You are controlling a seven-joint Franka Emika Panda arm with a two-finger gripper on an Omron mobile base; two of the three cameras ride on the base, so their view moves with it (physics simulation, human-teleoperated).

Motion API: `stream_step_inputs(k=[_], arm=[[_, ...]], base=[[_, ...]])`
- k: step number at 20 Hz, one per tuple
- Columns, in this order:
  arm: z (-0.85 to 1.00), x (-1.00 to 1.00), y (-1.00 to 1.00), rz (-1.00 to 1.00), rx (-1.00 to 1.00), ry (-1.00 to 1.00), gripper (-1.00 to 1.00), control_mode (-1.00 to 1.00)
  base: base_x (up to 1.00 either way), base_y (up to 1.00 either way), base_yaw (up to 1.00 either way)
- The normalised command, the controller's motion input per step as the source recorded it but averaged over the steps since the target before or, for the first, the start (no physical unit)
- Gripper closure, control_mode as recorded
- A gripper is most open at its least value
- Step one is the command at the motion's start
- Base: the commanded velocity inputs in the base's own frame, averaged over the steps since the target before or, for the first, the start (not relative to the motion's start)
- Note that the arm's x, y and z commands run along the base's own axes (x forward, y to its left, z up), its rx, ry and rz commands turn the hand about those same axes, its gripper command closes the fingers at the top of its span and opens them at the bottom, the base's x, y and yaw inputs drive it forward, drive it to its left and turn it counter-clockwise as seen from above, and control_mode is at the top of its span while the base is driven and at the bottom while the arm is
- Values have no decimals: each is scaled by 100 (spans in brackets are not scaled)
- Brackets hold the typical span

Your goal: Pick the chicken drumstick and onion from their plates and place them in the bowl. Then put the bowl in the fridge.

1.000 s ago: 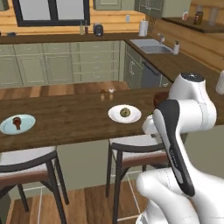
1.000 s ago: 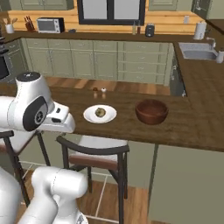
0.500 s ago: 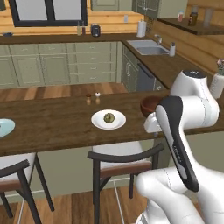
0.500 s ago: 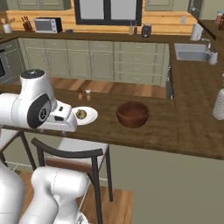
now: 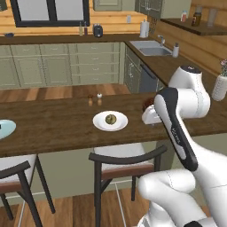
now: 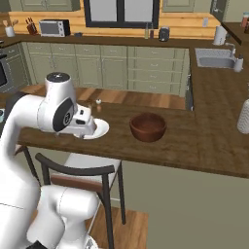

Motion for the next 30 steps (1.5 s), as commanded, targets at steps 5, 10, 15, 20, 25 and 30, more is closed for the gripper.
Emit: stream_step_inputs(k=[5, 10, 15, 20, 25, 30], arm=[[-2, 100, 39, 0, 0, 4, -100, -100], [-26, 100, 36, 1, 0, 2, -100, -100], [-66, 100, 30, 2, 0, 0, -100, -100], [-58, 92, 5, 0, 0, 0, -100, -100], [-28, 93, 10, 0, 0, 3, -100, -100], [-27, 63, 24, 0, 0, 1, -100, -100]], base=[[0, 0, 0], [0, 0, 0], [0, 0, 0], [0, 0, 0], [0, 0, 0], [0, 0, 0]])
